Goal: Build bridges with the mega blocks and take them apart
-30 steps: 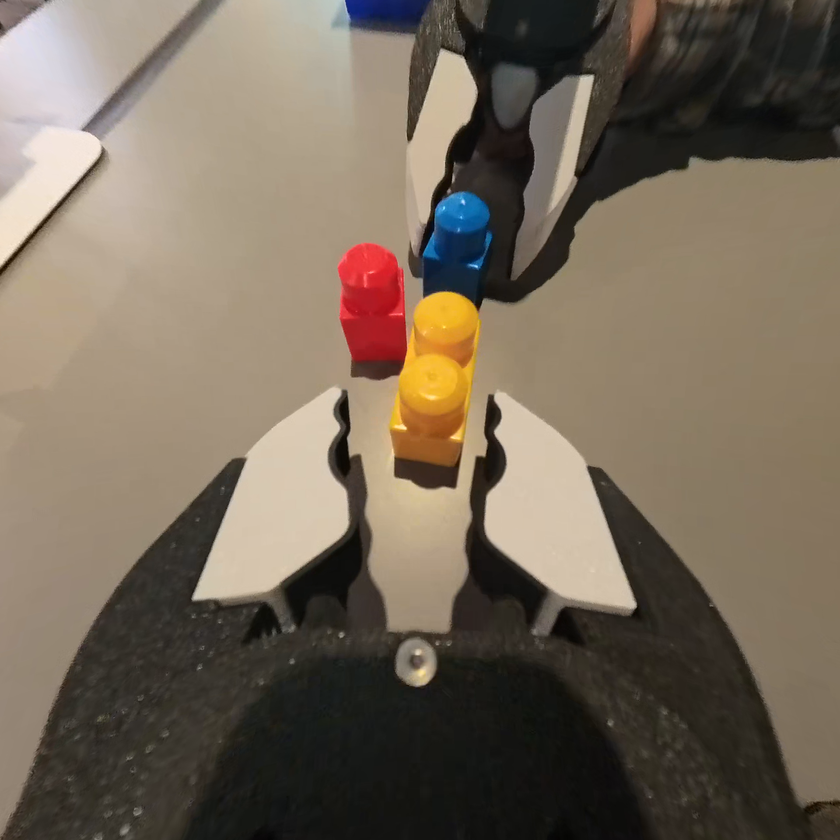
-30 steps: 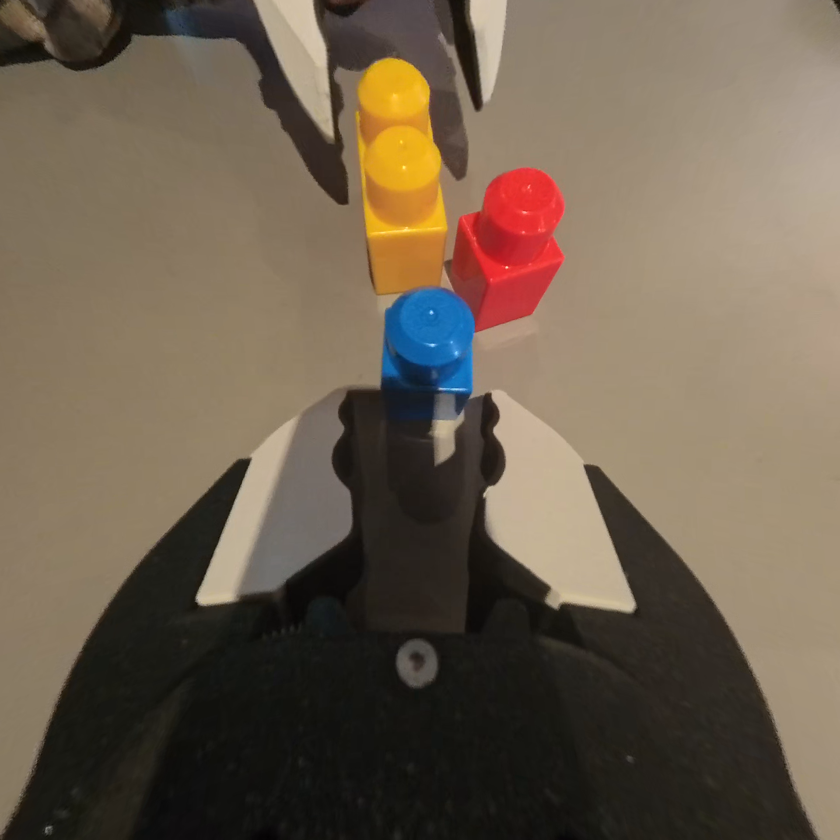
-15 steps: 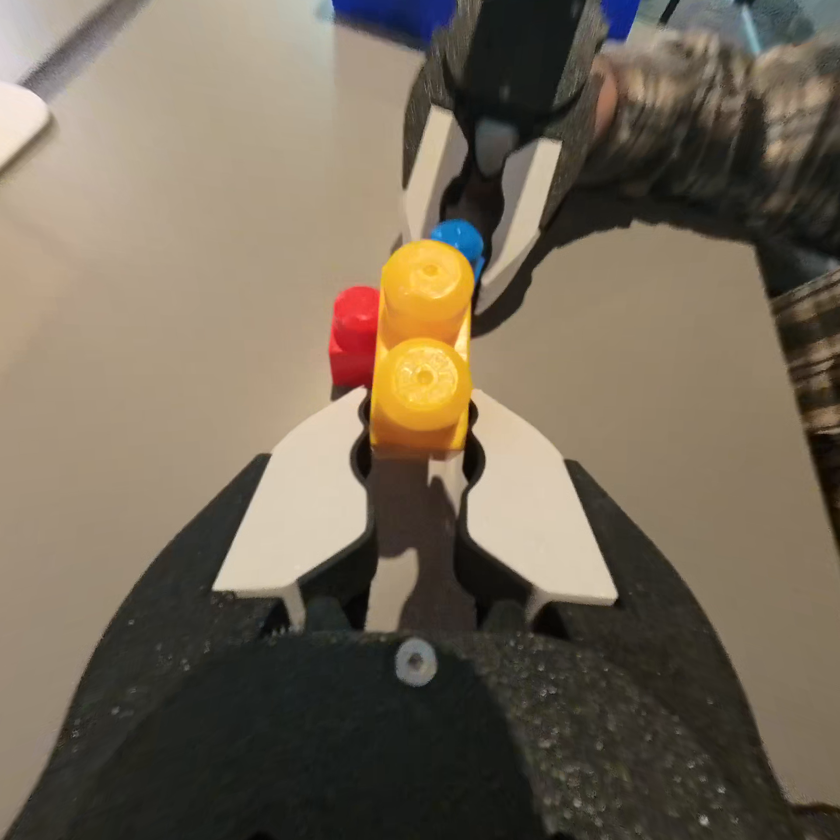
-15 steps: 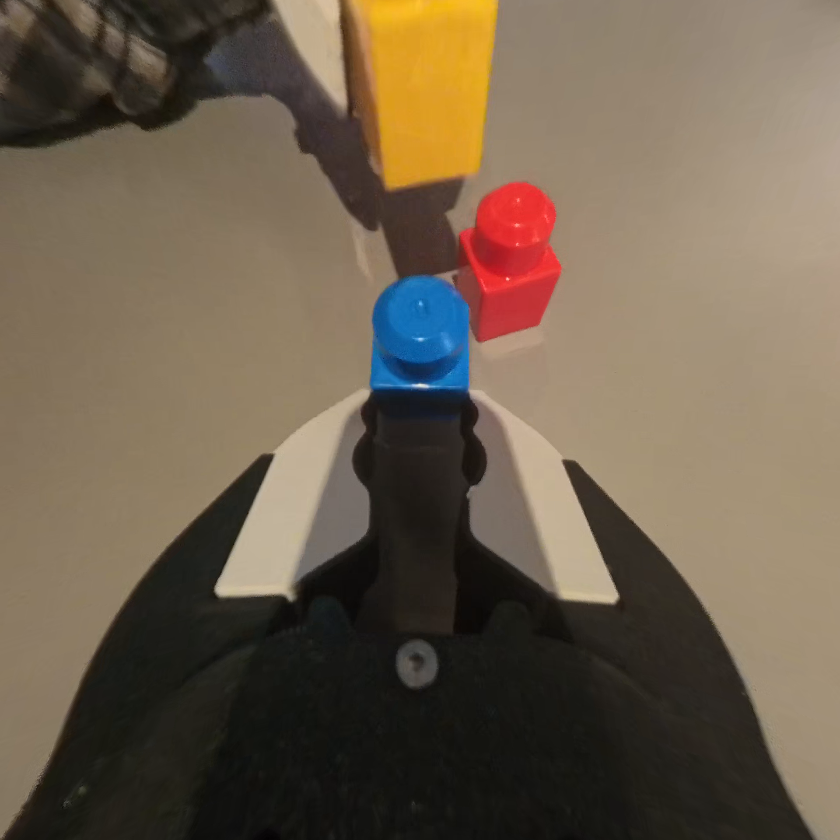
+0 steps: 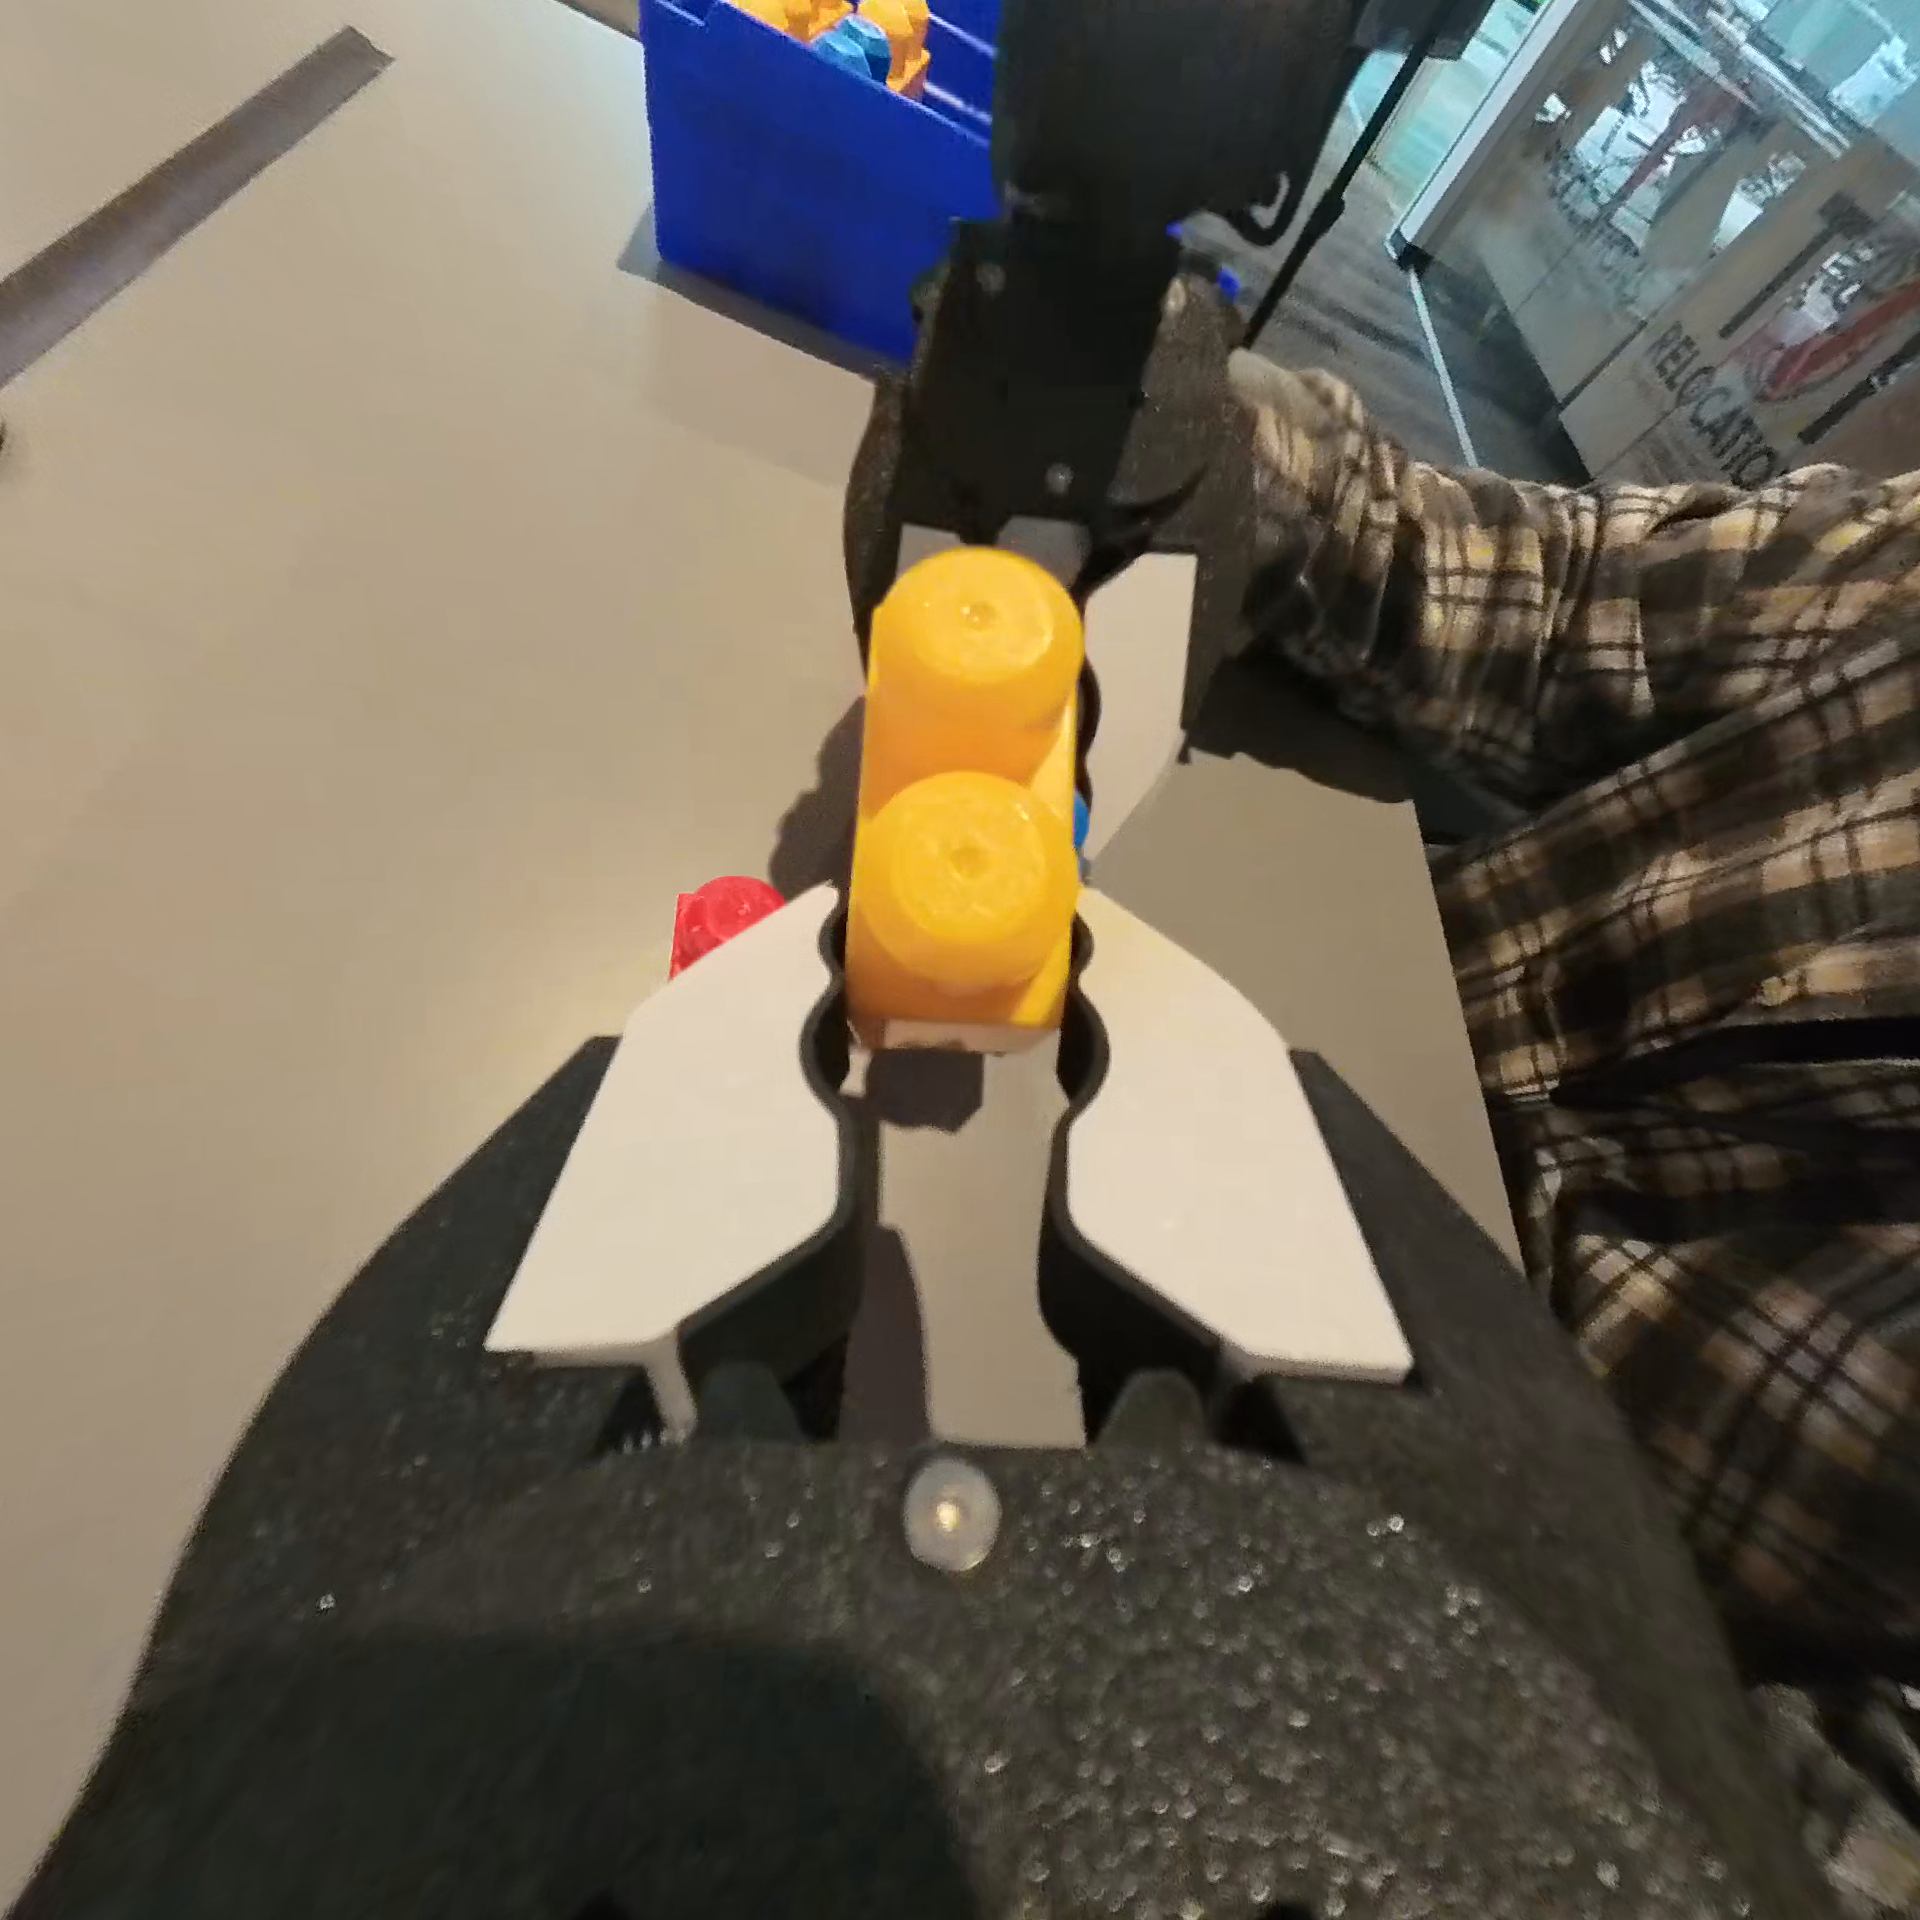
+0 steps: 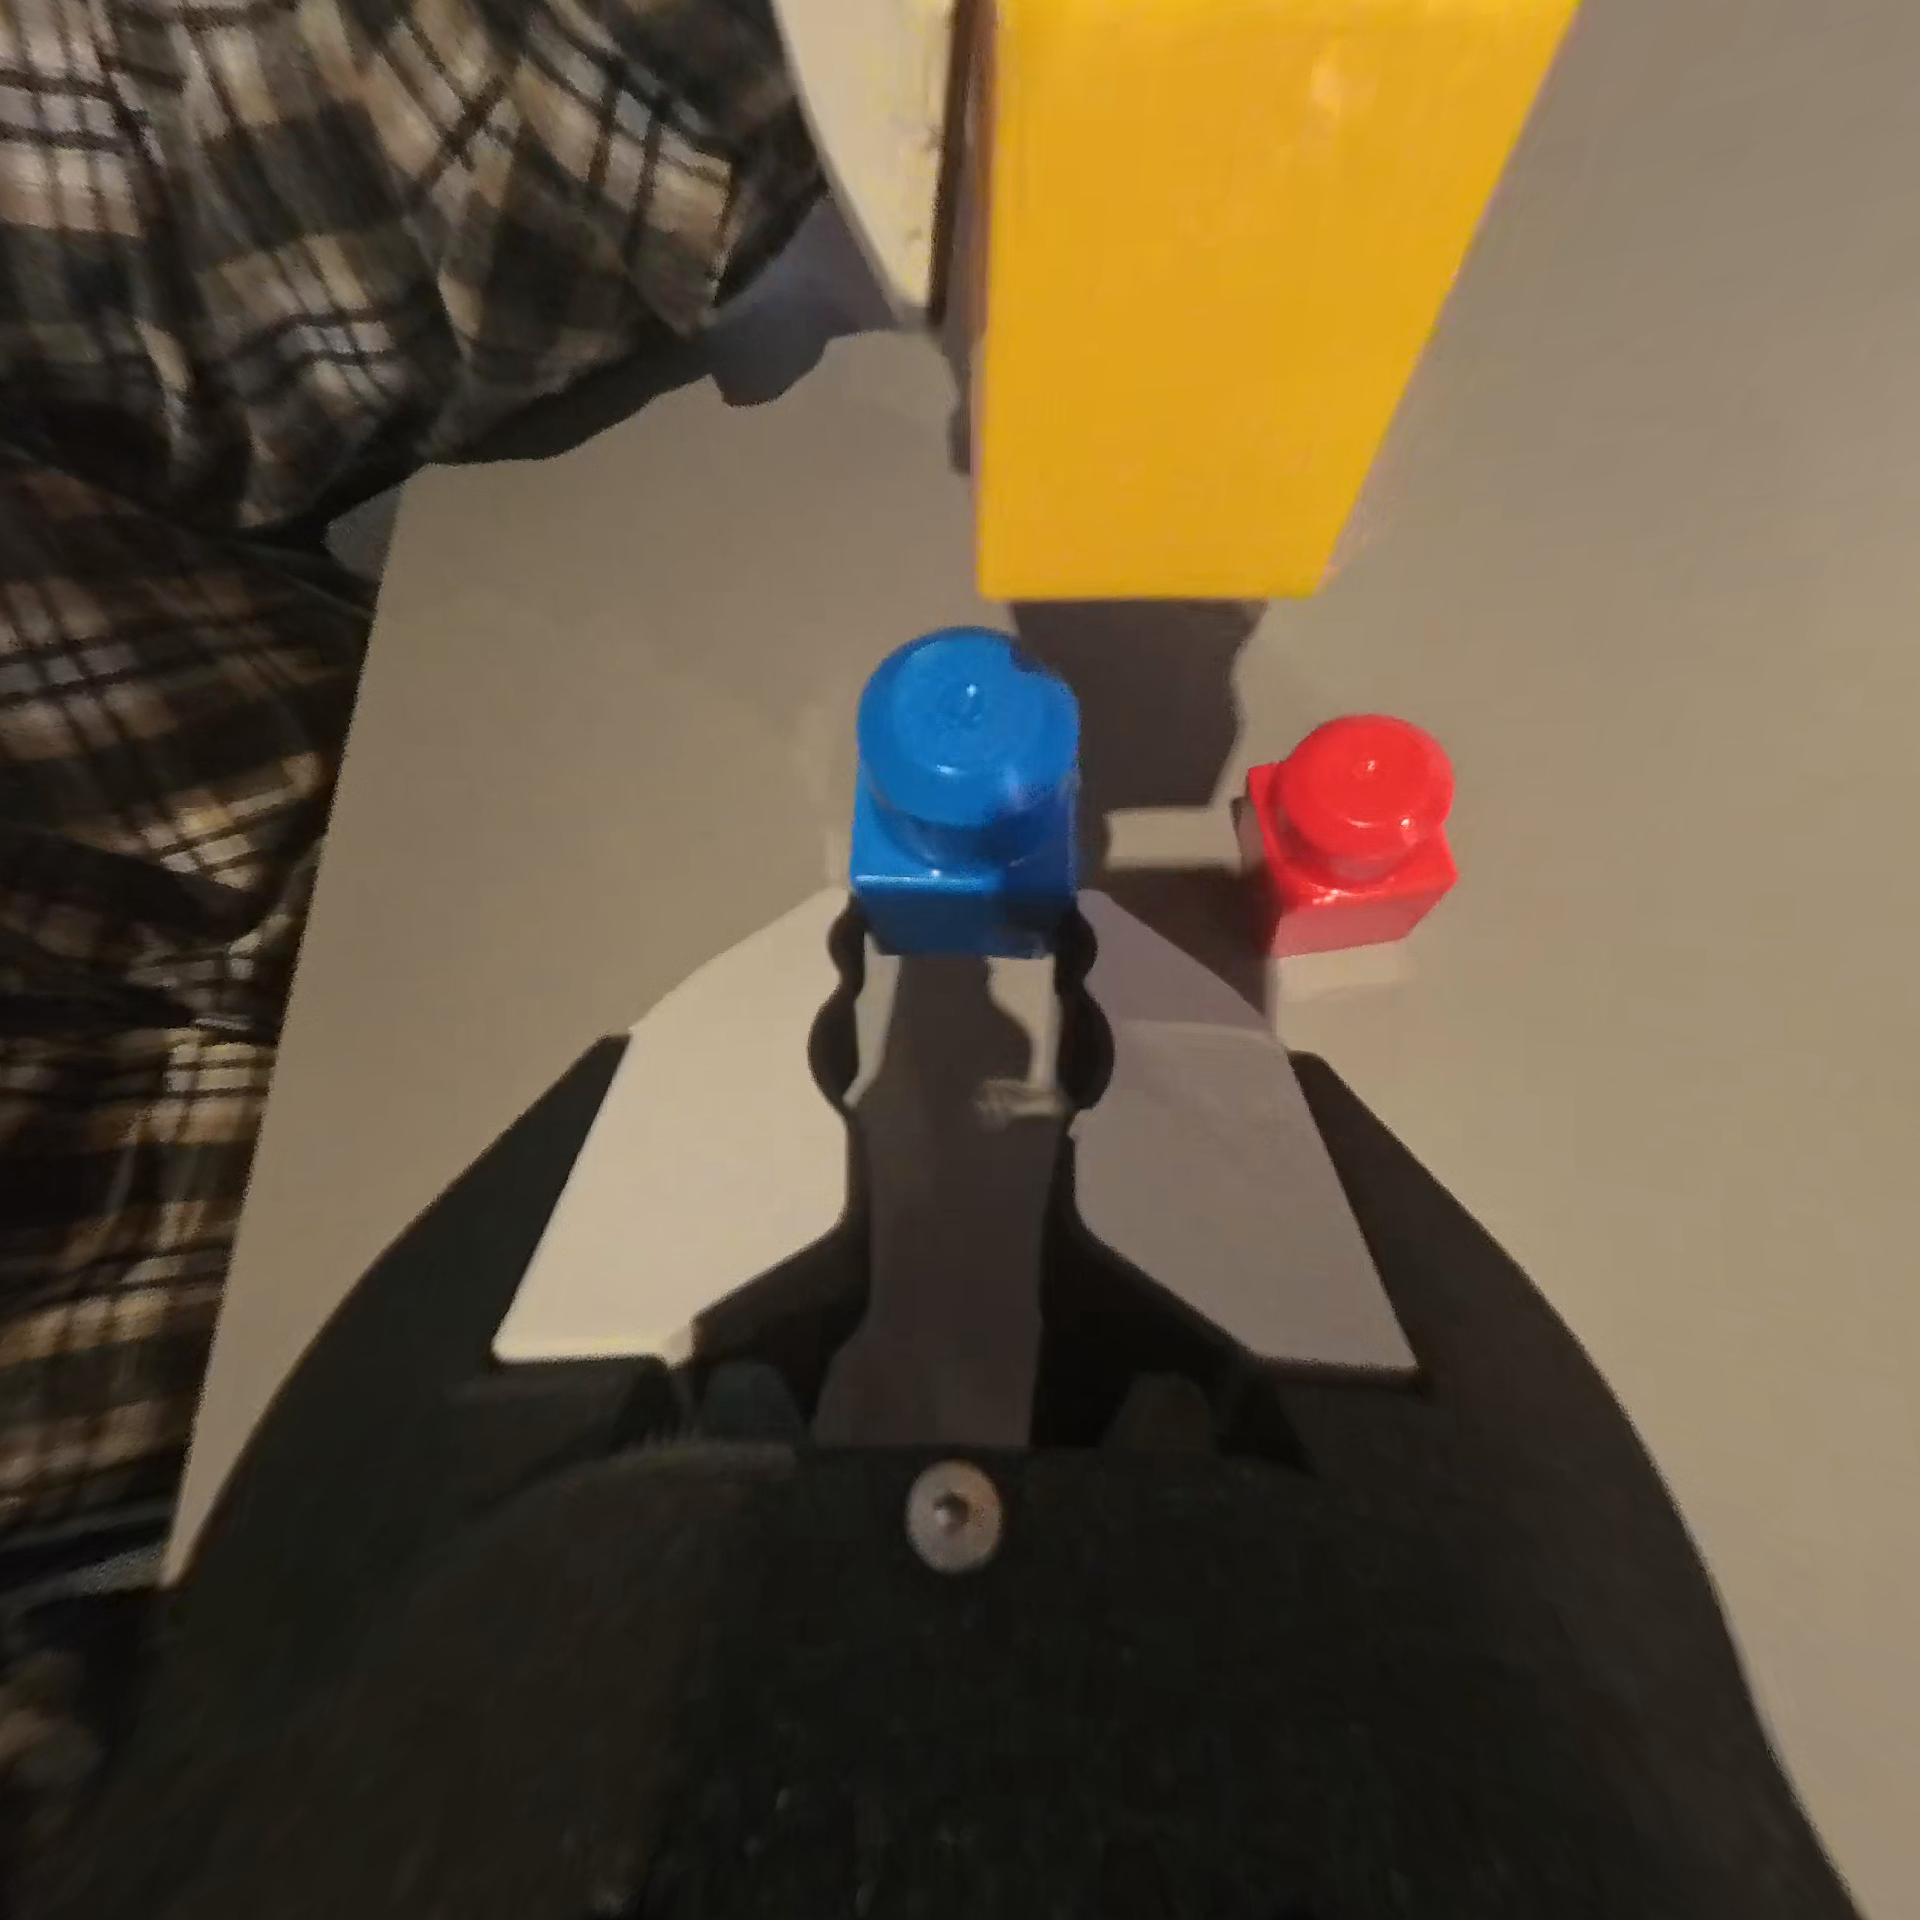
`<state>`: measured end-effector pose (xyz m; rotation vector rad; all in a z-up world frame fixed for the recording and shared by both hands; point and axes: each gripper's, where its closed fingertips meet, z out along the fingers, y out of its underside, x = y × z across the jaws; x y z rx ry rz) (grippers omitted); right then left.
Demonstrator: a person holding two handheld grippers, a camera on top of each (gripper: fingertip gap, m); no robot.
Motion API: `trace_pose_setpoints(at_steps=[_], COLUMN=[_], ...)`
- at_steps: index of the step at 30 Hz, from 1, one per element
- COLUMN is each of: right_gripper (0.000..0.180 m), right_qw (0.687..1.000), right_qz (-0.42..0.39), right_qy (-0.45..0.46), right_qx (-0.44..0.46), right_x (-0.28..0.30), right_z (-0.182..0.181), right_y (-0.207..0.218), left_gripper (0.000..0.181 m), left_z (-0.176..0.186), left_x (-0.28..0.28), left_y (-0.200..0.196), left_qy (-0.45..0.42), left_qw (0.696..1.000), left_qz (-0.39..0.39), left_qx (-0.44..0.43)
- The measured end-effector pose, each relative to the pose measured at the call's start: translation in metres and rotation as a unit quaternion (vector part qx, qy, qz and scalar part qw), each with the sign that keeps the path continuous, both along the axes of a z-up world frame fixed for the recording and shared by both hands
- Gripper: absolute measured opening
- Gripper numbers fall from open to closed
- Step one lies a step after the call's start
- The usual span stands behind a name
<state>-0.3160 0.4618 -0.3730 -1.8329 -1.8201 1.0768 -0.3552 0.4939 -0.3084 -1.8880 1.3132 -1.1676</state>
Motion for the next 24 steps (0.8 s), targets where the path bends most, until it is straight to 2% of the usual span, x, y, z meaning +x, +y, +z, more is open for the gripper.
trace_pose_setpoints(at_steps=[8,16,24], right_gripper=[0.035,0.035,0.035], right_qw=[0.998,0.999,0.998], right_qz=[0.029,0.026,0.037], right_qy=[-0.054,-0.039,-0.041], right_qx=[-0.015,-0.014,-0.015], right_x=[0.008,0.010,0.009], right_z=[-0.010,-0.001,-0.003], right_y=[-0.003,-0.001,-0.005], left_gripper=[0.038,0.038,0.038], left_z=[-0.004,-0.011,0.000], left_x=[-0.001,0.012,0.015], left_y=[-0.002,-0.011,-0.011], left_qy=[0.014,0.033,0.011], left_qw=[1.000,0.999,1.000], left_qz=[-0.002,-0.016,-0.010], left_qx=[0.002,-0.005,-0.003])
